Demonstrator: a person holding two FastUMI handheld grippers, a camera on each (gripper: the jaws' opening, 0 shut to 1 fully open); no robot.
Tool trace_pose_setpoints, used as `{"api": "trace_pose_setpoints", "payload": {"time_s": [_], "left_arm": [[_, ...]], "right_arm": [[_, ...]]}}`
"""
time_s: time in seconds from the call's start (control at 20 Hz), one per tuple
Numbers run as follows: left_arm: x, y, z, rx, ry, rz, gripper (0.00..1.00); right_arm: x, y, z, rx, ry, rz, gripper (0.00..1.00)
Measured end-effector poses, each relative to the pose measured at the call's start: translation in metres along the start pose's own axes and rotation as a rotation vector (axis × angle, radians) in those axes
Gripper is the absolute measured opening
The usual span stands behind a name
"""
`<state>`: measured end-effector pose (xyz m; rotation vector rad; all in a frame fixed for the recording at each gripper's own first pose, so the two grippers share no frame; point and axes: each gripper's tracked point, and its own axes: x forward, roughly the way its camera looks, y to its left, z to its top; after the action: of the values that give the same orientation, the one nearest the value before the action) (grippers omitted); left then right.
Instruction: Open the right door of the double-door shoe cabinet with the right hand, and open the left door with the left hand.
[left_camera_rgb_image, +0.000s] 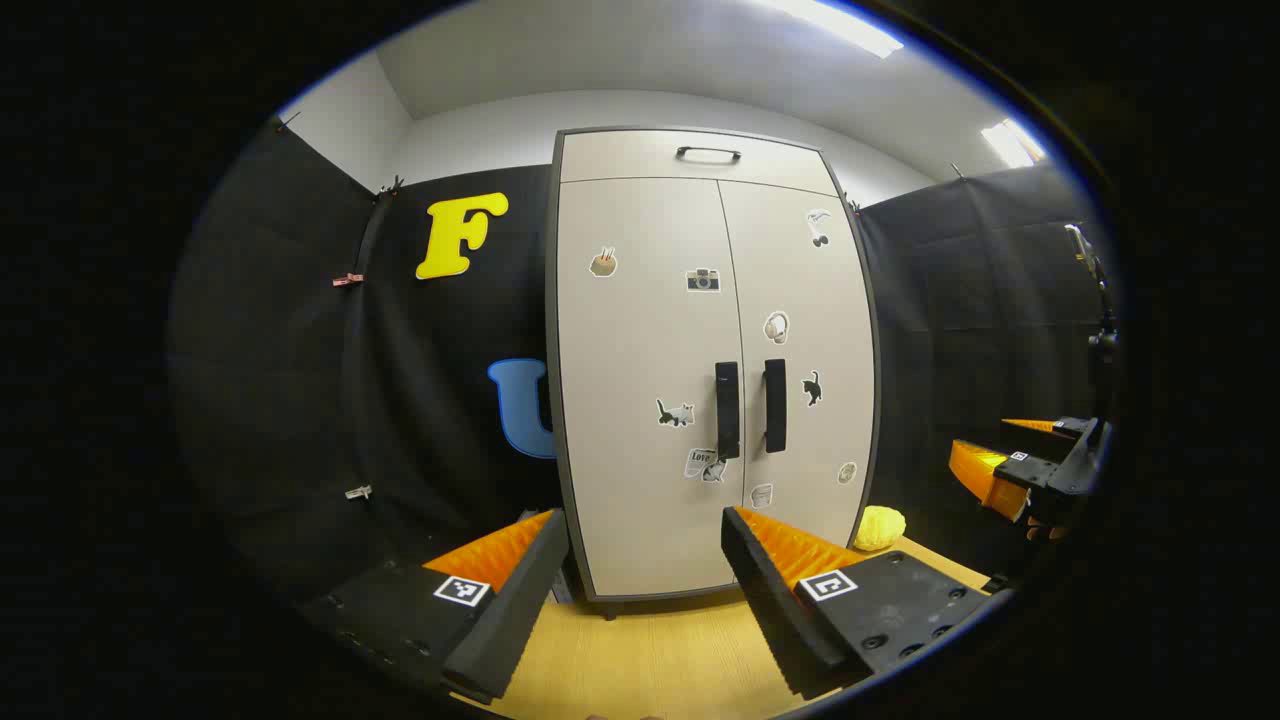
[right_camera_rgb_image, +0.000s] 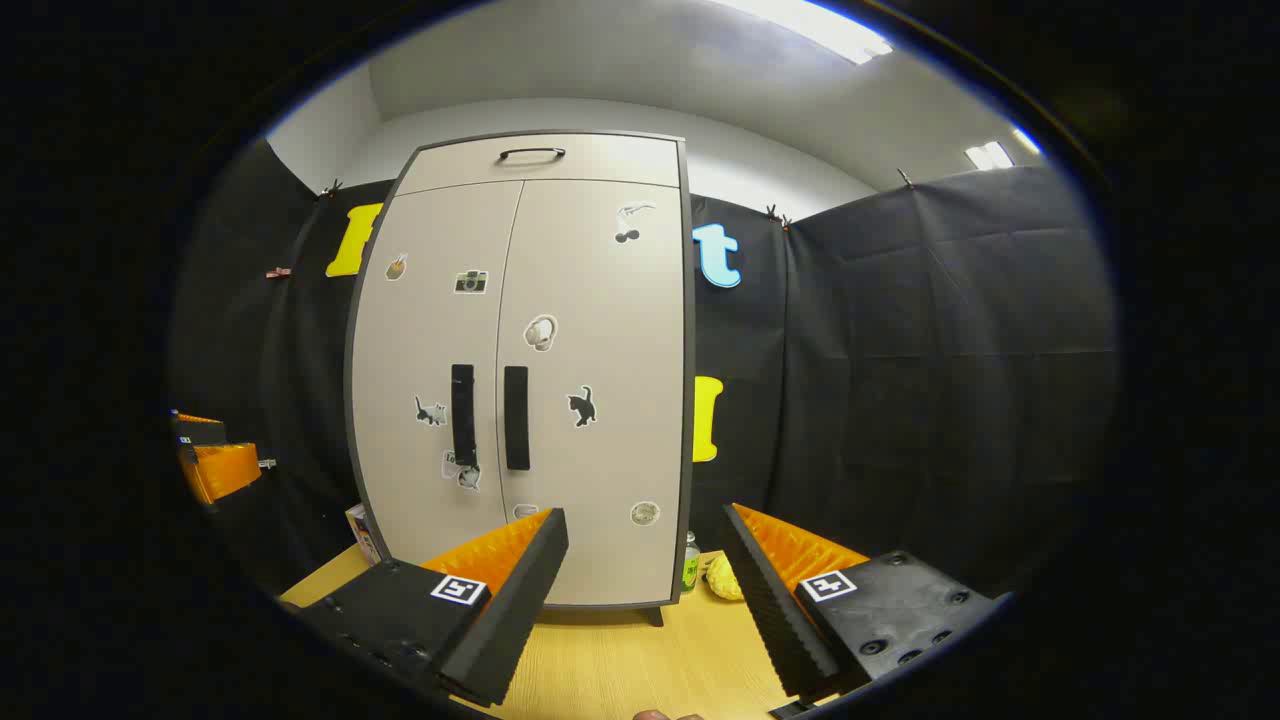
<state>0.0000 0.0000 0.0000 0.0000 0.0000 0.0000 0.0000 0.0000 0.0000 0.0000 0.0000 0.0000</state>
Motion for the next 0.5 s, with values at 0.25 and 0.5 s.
{"api": "trace_pose_setpoints", "payload": {"time_s": [0.25,0.5], "left_arm": [[-0.006,0.006,-0.010,-0.004,0.019,0.001,0.96],[-0.006,0.010,-0.013,-0.005,0.020,0.005,0.96]], "right_arm": [[-0.006,0.016,-0.004,-0.008,0.019,0.036,0.98],[-0.007,0.023,-0.002,-0.010,0.013,0.045,0.98]]}}
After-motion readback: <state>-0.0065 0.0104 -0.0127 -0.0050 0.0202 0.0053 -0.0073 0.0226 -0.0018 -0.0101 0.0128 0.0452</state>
